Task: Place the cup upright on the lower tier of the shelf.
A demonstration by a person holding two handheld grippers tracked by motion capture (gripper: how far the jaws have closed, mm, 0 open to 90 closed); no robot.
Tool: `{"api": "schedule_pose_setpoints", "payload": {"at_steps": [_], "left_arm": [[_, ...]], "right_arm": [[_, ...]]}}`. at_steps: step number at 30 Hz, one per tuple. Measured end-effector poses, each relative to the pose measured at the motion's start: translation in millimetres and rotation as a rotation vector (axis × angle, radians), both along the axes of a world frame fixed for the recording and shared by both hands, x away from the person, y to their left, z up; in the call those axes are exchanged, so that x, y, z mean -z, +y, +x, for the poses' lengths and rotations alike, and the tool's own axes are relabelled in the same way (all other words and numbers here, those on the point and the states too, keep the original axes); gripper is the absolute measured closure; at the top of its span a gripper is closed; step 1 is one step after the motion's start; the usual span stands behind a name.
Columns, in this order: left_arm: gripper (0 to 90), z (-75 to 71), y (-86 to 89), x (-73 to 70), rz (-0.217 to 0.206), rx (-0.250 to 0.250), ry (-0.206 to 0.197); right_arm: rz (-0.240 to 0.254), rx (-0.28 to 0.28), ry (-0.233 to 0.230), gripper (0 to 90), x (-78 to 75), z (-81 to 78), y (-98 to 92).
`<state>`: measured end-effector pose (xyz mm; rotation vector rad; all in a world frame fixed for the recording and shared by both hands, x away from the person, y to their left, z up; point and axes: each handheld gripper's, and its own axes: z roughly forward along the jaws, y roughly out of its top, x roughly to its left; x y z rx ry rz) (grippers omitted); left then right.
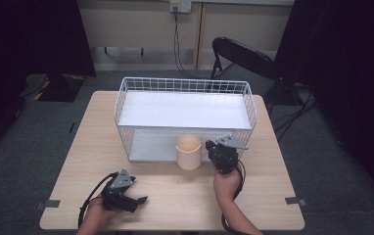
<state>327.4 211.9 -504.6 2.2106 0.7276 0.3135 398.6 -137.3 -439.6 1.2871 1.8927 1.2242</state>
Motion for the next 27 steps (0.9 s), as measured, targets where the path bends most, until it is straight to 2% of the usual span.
{"api": "schedule_pose_setpoints", "payload": {"at_steps": [9, 13, 14, 23, 27], "left_arm": [[13.9, 0.0, 0.0, 0.0, 0.000, 0.000, 0.000], [13.9, 0.0, 0.0, 0.0, 0.000, -0.001, 0.001], [13.9, -0.1, 0.0, 0.0, 0.000, -0.001, 0.001], [13.9, -0.1, 0.0, 0.0, 0.000, -0.001, 0.001], [13.9, -0.1, 0.0, 0.0, 0.000, -0.001, 0.001]], "right_arm": [[-0.006, 0.028, -0.016, 84.9, 3.9, 4.5, 2.2], [-0.023, 0.038, -0.036, 84.8, 3.8, 7.1, 5.1], [-0.032, 0.046, -0.052, 84.8, 3.7, 8.0, 7.0], [-0.064, 0.066, -0.046, 84.4, 11.9, 12.4, 9.4], [-0.051, 0.082, -0.042, 84.4, 15.0, 14.3, 8.1]]}}
